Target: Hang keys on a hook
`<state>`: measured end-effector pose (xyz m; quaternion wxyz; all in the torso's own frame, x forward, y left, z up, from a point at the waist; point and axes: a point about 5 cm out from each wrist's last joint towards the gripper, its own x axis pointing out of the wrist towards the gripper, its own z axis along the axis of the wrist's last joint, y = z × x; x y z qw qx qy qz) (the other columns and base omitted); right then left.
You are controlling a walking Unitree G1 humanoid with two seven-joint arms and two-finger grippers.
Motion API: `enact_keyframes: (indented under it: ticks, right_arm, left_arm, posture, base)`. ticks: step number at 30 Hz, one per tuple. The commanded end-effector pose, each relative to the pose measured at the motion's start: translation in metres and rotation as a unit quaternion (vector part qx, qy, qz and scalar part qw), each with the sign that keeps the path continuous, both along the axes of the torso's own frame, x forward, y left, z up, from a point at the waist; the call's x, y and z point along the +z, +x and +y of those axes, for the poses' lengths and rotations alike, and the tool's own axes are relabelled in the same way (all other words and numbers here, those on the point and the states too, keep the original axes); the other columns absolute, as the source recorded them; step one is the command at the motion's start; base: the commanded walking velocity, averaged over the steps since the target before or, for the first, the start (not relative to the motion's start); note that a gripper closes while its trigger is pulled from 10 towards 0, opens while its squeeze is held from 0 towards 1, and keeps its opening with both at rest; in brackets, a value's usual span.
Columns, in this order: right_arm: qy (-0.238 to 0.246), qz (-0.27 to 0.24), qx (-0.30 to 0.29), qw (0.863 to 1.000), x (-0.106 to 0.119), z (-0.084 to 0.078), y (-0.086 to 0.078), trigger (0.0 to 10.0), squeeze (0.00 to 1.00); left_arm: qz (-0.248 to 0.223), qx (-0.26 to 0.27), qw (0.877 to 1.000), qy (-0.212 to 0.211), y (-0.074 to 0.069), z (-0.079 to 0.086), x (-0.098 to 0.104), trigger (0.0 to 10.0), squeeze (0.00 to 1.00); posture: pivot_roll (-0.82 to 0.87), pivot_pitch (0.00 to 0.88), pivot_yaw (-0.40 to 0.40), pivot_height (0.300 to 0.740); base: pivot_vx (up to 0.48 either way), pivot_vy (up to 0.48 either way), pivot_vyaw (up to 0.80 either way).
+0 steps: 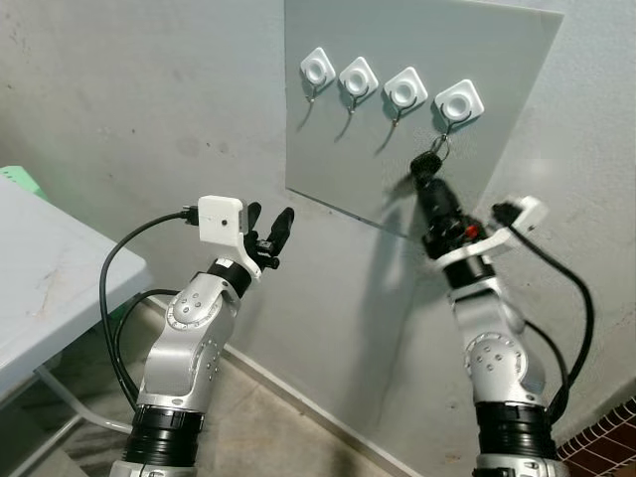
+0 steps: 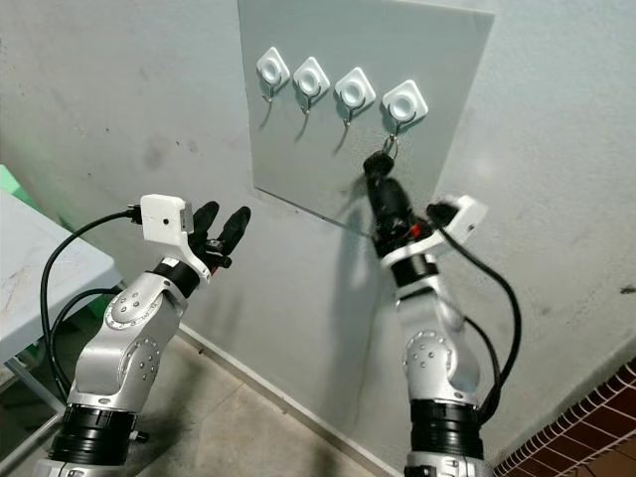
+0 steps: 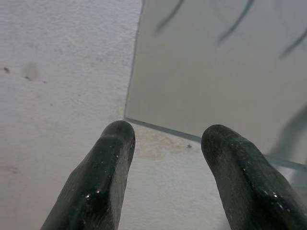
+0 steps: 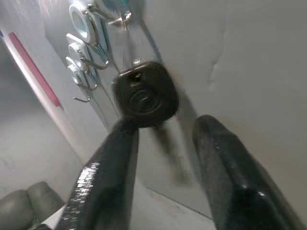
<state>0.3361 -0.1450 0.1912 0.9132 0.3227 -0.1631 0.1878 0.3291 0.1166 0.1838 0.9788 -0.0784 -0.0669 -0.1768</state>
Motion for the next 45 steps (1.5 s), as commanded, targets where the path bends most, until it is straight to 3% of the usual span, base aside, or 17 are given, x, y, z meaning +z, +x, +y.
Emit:
enact_keyframes:
  ticks: [1, 3, 5, 11, 14, 19, 24, 27, 35, 39, 40, 45]
  right_arm:
    - [-0.011, -0.016, -0.007, 1.0, 0.005, 0.0, 0.001, 10.0, 1.0]
    - [-0.017, -0.022, -0.012, 1.0, 0.007, -0.001, 0.001, 10.0, 1.0]
    - [-0.06, -0.03, -0.011, 0.998, 0.005, 0.003, 0.0, 10.0, 1.0]
    - [-0.079, -0.019, 0.0, 0.997, -0.005, 0.008, -0.003, 10.0, 1.0]
    - [-0.098, -0.001, -0.002, 0.995, -0.021, 0.006, -0.007, 10.0, 1.0]
    - [-0.128, 0.029, -0.017, 0.991, -0.044, 0.004, -0.014, 10.0, 1.0]
    - [-0.168, 0.075, -0.041, 0.982, -0.072, -0.002, -0.022, 10.0, 1.0]
    - [-0.175, 0.092, -0.051, 0.979, -0.082, -0.006, -0.026, 10.0, 1.0]
    - [-0.225, 0.154, -0.114, 0.955, -0.116, -0.025, -0.042, 10.0, 1.0]
    - [-0.233, 0.17, -0.128, 0.949, -0.125, -0.03, -0.046, 10.0, 1.0]
    - [-0.242, 0.185, -0.139, 0.942, -0.133, -0.033, -0.051, 10.0, 1.0]
    - [-0.267, 0.203, -0.152, 0.93, -0.145, -0.036, -0.057, 10.0, 1.0]
  left_arm:
    - [-0.001, 0.003, 1.0, 0.004, 0.002, 0.001, 0.001, 10.0, 0.0]
    - [-0.001, 0.004, 1.0, 0.004, 0.002, 0.001, 0.001, 10.0, 0.0]
    - [-0.001, 0.005, 1.0, 0.004, 0.002, 0.001, 0.0, 10.0, 0.0]
    - [0.004, 0.015, 1.0, 0.002, 0.002, 0.003, -0.004, 10.0, 0.0]
    - [0.019, 0.03, 0.999, -0.011, 0.001, 0.007, -0.015, 10.0, 0.0]
    - [0.044, 0.053, 0.998, 0.001, -0.004, 0.015, -0.04, 10.0, 0.0]
    - [0.088, 0.08, 0.992, -0.042, -0.009, 0.026, -0.066, 10.0, 0.0]
    - [0.088, 0.086, 0.992, -0.026, -0.011, 0.028, -0.074, 10.0, 0.0]
    - [0.116, 0.103, 0.988, -0.018, -0.018, 0.035, -0.1, 10.0, 0.0]
    - [0.124, 0.104, 0.986, -0.026, -0.019, 0.037, -0.105, 10.0, 0.0]
    - [0.135, 0.101, 0.985, -0.045, -0.019, 0.041, -0.111, 10.0, 0.0]
    - [0.155, 0.108, 0.981, -0.038, -0.021, 0.047, -0.124, 10.0, 0.0]
  posture:
    - [0.2, 0.0, -0.007, 0.74]
    - [0.2, 0.0, -0.007, 0.74]
    - [0.2, 0.0, -0.007, 0.74]
    - [0.2, 0.0, -0.008, 0.74]
    - [0.2, 0.0, -0.008, 0.74]
    - [0.19, 0.0, -0.003, 0.74]
    - [0.18, 0.0, 0.008, 0.74]
    - [0.18, 0.0, 0.008, 0.74]
    - [0.15, 0.0, 0.029, 0.74]
    - [0.14, 0.0, 0.034, 0.74]
    - [0.14, 0.0, 0.037, 0.74]
    - [0.13, 0.0, 0.041, 0.74]
  base:
    - [0.0, 0.0, 0.0]
    - [0.0, 0.0, 0.0]
    - [0.0, 0.0, 0.0]
    - [0.0, 0.0, 0.0]
    - [0.0, 0.0, 0.0]
    - [0.0, 0.0, 0.0]
    - [0.0, 0.0, 0.0]
    - [0.0, 0.0, 0.0]
    - [0.0, 0.0, 0.0]
    - [0.0, 0.0, 0.0]
    - [0.0, 0.0, 0.0]
    - [0.0, 0.0, 0.0]
